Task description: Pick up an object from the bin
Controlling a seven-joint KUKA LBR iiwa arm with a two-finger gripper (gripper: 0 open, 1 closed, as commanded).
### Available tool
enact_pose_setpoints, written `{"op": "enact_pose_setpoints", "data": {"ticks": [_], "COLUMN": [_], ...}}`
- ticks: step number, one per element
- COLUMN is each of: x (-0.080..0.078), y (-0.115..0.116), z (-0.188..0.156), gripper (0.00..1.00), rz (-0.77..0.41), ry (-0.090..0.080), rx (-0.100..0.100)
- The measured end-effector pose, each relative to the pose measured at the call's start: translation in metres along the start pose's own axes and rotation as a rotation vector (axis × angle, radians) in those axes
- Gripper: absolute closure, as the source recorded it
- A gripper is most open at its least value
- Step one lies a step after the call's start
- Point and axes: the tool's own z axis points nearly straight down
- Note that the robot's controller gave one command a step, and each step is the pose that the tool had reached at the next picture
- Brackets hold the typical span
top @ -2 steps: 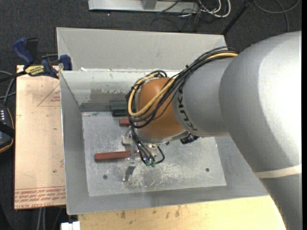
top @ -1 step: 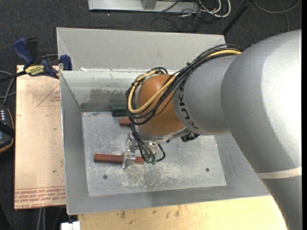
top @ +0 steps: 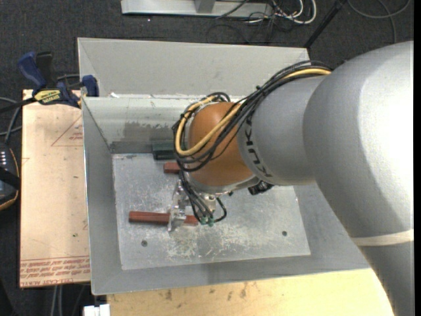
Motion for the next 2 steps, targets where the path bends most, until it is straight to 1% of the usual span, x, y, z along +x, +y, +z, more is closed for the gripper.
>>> {"op": "enact_pose_setpoints", "data": {"ticks": [1,2], "x": [0.003,0.003], "y": [-0.001,-0.001], "z": [-0.006,-0.028], "gripper": [1.00,1.00], "rz": [0.000,0.000], "ry": [0.013,0.016], "rx": [0.005,0.006]}}
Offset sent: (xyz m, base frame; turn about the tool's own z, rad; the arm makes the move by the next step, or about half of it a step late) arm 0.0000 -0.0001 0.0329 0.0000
